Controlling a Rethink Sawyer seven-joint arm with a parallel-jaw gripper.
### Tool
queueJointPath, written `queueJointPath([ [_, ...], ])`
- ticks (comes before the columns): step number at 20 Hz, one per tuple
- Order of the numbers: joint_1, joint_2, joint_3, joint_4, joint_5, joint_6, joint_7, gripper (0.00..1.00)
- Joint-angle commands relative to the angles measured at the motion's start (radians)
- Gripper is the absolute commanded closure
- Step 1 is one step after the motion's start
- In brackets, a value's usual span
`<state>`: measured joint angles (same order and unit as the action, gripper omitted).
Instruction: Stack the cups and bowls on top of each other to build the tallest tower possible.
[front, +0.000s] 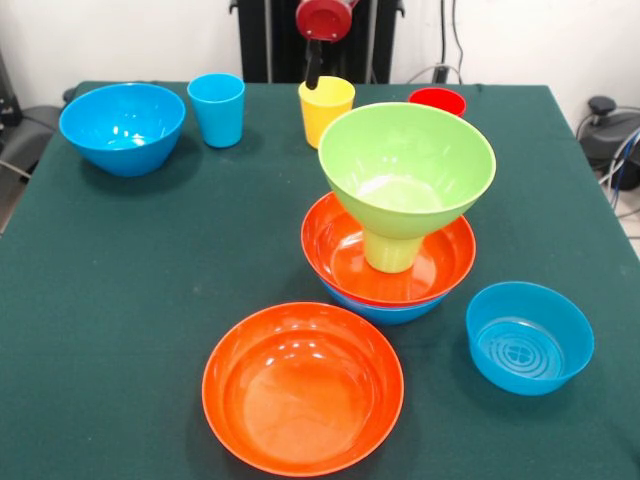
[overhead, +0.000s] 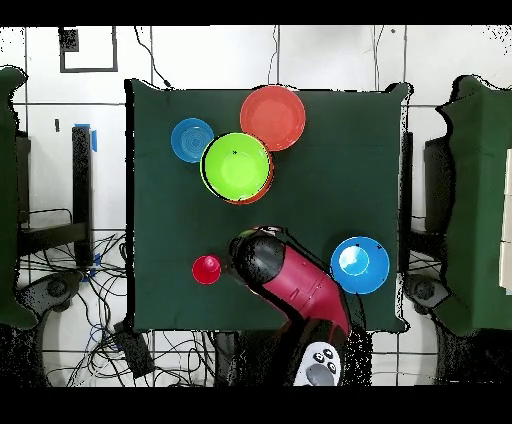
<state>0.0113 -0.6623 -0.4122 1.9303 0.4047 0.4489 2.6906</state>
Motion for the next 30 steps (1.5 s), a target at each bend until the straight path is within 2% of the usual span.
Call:
queueJointPath([
  [1, -0.032, 0.075, 0.139, 0.058, -0.073, -0.085, -0.004, 0.0],
  [8, -0.031, 0.098, 0.125, 0.054, -0.077, -0.099, 0.017, 0.0],
  [19, -0.09, 0.092, 0.188, 0.138, -0.051, -0.176, 0.038, 0.0],
  [22, -0.079, 0.088, 0.18, 0.17, -0.02, -0.185, 0.097, 0.0],
  [30, -0.099, 0.061, 0.2, 0.241, 0.036, -0.181, 0.142, 0.0],
])
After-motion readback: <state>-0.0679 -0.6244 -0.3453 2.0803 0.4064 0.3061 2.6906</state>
